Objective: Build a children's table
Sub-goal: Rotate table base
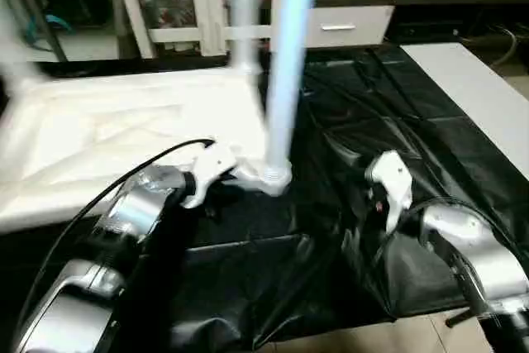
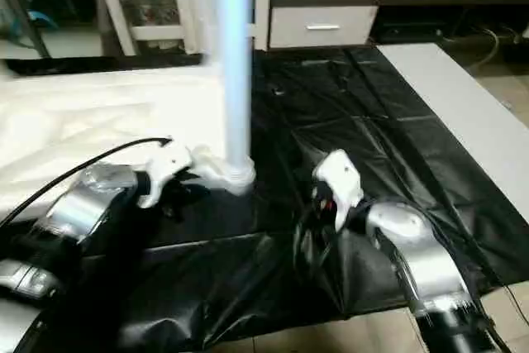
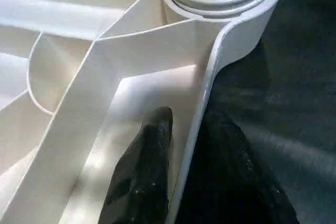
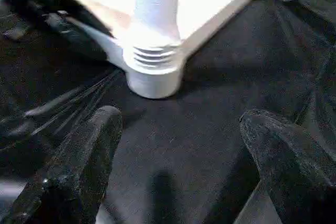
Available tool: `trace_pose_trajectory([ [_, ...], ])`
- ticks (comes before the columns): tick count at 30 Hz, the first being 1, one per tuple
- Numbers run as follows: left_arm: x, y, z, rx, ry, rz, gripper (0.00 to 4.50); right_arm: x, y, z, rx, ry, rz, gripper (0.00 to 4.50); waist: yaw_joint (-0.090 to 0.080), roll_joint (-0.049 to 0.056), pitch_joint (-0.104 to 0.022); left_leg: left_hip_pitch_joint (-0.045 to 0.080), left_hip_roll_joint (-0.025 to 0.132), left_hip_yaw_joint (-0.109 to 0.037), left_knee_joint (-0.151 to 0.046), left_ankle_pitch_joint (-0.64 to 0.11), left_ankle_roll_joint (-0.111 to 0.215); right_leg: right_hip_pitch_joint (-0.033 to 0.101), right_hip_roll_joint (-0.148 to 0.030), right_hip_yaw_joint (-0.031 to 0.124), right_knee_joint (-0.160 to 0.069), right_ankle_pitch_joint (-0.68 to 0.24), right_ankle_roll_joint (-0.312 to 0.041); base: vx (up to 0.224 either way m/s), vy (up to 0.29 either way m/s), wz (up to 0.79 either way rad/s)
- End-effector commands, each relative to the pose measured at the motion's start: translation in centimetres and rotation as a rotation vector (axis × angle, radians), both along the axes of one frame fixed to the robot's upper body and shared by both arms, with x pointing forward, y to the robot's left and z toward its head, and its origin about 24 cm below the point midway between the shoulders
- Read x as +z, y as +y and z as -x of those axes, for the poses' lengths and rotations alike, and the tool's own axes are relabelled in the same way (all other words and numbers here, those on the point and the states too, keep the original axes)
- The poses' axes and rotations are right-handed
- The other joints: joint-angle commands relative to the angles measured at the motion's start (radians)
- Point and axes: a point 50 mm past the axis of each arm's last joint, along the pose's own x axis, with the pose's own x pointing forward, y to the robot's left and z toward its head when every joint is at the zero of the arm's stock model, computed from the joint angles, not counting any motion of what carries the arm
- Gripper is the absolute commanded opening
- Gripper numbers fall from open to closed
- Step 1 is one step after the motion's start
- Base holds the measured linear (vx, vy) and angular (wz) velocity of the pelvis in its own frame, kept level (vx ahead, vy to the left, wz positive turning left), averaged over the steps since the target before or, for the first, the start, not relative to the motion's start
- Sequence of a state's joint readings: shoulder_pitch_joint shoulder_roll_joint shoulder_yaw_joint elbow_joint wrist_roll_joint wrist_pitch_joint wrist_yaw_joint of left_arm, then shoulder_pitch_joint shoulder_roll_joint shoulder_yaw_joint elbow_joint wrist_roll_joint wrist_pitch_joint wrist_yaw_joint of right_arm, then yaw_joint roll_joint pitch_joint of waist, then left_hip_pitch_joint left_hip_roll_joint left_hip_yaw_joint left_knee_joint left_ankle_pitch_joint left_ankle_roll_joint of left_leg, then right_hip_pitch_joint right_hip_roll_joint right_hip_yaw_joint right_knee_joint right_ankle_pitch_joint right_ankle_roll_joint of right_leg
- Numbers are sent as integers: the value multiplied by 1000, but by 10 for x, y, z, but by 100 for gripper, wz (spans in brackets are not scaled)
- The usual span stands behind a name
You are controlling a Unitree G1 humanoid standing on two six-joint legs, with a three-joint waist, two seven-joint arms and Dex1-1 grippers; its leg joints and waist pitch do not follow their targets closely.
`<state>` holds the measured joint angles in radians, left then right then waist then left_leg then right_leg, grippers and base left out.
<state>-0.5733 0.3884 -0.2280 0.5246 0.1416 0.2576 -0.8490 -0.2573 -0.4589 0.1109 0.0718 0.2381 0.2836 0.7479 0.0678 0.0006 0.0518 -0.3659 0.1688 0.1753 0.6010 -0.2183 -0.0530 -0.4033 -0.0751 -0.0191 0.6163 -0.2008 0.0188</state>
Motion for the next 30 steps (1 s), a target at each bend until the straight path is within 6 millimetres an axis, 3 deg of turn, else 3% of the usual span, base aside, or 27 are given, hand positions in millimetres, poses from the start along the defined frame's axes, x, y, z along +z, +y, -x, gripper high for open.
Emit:
trace_pose_trajectory([
  [1, -7, -11, 13, -104, 41, 66, 77, 4, -1, -7, -27, -32, 6, 397, 15, -17, -63, 5, 54, -16, -65, -14, 113, 52, -69, 30, -52, 23, -310, 0, 0, 0],
  [2, -7, -20, 18, -185, 35, 106, 77, 4, -1, -8, -26, -33, 7, 397, 16, -21, -64, 5, 55, -15, -64, -11, 115, 52, -69, 29, -50, 27, -313, 0, 0, 0],
  [3, -5, -28, 23, -251, 28, 138, 77, 5, -1, -9, -24, -36, 7, 397, 30, -18, -66, 12, 57, -13, -61, 3, 121, 48, -69, 30, -45, 48, -318, 0, 0, 0],
  [6, -6, -35, 30, -298, 23, 149, 73, 6, 1, -9, 5, -32, -9, 397, 50, -14, -66, 21, 58, -7, -58, 8, 133, 38, -63, 29, -43, 74, -321, 0, 0, 0],
  [7, -8, -37, 31, -291, 37, 148, 73, 7, 2, -7, 38, -30, -14, 397, 64, -19, -64, 21, 60, -3, -60, -22, 127, 37, -64, 31, -44, 53, -314, 0, 0, 0],
  [8, -8, -37, 31, -291, 37, 148, 73, 7, 2, -7, 38, -30, -14, 397, 70, -18, -63, 19, 60, -4, -62, -28, 123, 39, -65, 30, -44, 40, -309, 0, 0, 0],
  [9, -11, -40, 34, -294, 60, 140, 73, 7, 4, -5, 86, -18, -12, 397, 73, -25, -61, 21, 60, -1, -64, -48, 115, 36, -65, 30, -49, 5, -296, 0, 0, 0],
  [10, -11, -40, 34, -293, 63, 139, 73, 6, 4, -4, 101, -14, -11, 397, 74, -24, -62, 20, 61, -1, -65, -60, 108, 39, -67, 29, -46, -7, -293, 0, 0, 0],
  [11, -13, -43, 35, -292, 69, 137, 73, 6, 5, -2, 141, -2, -9, 397, 74, -30, -60, 17, 60, 1, -67, -77, 104, 40, -70, 29, -49, -39, -282, 0, 0, 0],
  [13, -14, -45, 36, -288, 80, 131, 73, 6, 6, 0, 185, 10, -8, 397, 73, -29, -59, 18, 62, 2, -70, -96, 95, 38, -73, 29, -55, -82, -262, 0, 0, 0],
  [14, -15, -46, 37, -290, 86, 125, 73, 7, 6, 1, 217, 21, -8, 397, 71, -38, -59, 16, 60, 3, -70, -94, 97, 38, -73, 29, -56, -84, -257, 0, 0, 0],
  [15, -15, -47, 36, -286, 84, 119, 73, 8, 6, 3, 253, 30, -9, 397, 73, -39, -60, 16, 61, 1, -70, -92, 100, 40, -75, 28, -55, -92, -250, 0, 0, 0],
  [17, -16, -47, 36, -287, 83, 118, 73, 9, 6, 3, 269, 33, -9, 397, 74, -38, -60, 16, 61, 1, -69, -83, 103, 36, -75, 29, -57, -89, -245, 0, 0, 0],
  [21, -16, -48, 36, -316, 103, 96, 73, 11, 2, 3, 311, 44, 6, 397, 76, -50, -63, 14, 58, 1, -67, -60, 110, 38, -73, 28, -52, -44, -247, 0, 0, 0],
  [28, -6, -54, 30, -439, 79, 59, 73, 14, -3, -6, 347, 44, 40, 397, 87, -48, -64, 21, 58, 3, -64, -73, 100, 34, -74, 27, -50, -36, -269, 0, 0, 0],
  [29, -1, -54, 26, -456, 95, 65, 127, 14, -3, -6, 353, 46, 40, 397, 90, -49, -64, 19, 59, 3, -64, -72, 99, 36, -74, 27, -49, -29, -270, 0, 0, 0],
  [30, 8, -55, 20, -462, 112, 81, 127, 14, -3, -5, 361, 49, 40, 397, 97, -34, -65, 25, 59, 3, -64, -80, 87, 30, -72, 27, -47, -27, -272, 0, 0, 0],
])
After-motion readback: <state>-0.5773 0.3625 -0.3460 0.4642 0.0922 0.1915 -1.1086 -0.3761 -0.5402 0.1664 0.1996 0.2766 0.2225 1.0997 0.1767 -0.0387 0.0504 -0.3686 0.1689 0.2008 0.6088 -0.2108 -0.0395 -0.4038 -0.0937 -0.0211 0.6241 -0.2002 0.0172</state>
